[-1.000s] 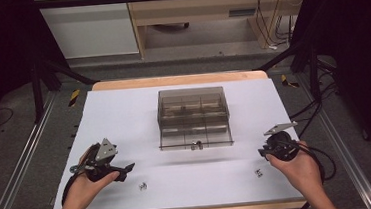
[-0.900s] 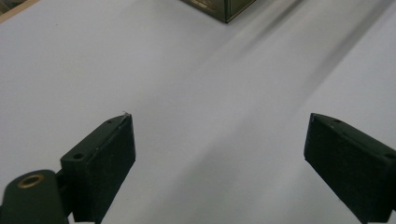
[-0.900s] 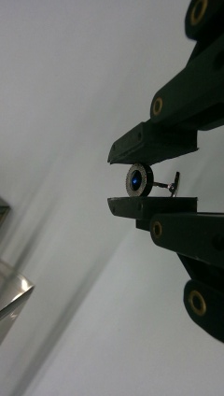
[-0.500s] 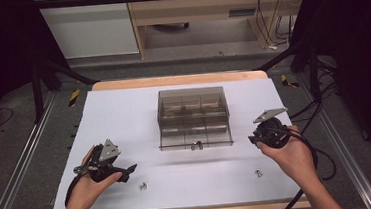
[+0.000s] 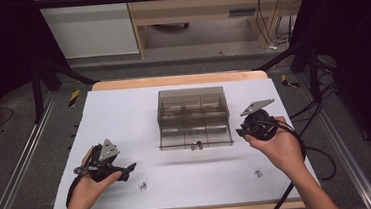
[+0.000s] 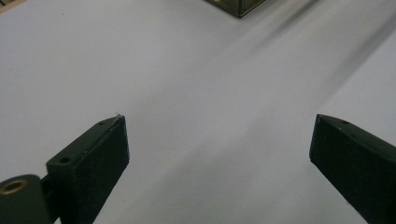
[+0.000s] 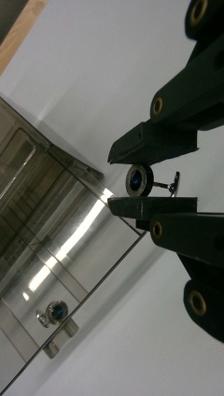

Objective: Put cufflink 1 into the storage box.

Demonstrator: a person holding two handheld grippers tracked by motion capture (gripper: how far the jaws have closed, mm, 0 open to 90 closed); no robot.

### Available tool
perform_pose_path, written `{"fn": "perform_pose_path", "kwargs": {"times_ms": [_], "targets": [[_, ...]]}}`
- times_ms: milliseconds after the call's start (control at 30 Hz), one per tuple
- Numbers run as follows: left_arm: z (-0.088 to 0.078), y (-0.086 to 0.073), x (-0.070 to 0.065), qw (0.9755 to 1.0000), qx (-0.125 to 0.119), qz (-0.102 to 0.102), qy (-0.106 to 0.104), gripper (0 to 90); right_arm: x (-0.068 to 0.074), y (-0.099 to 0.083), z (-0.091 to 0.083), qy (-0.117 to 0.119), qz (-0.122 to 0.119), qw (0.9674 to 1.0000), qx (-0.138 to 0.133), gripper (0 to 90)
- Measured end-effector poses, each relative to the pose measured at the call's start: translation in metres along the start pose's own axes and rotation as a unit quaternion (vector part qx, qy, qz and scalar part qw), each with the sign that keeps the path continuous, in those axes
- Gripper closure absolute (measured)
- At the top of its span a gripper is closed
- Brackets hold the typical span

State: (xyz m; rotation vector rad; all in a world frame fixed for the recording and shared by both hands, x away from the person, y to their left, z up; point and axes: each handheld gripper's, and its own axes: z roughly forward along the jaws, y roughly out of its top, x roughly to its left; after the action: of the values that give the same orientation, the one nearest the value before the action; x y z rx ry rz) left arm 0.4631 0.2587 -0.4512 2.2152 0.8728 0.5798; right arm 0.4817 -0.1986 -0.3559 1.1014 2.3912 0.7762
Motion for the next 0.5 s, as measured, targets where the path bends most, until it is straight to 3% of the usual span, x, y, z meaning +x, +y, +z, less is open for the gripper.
{"fn": "perform_pose_path", "kwargs": {"times_ms": [500], "targets": [[0.000,-0.001,0.001,1.0000,-0.001,-0.003,0.003,4.3,0.007,0.026,0.000,0.015,-0.011,0.9994,-0.028,73.2]]}}
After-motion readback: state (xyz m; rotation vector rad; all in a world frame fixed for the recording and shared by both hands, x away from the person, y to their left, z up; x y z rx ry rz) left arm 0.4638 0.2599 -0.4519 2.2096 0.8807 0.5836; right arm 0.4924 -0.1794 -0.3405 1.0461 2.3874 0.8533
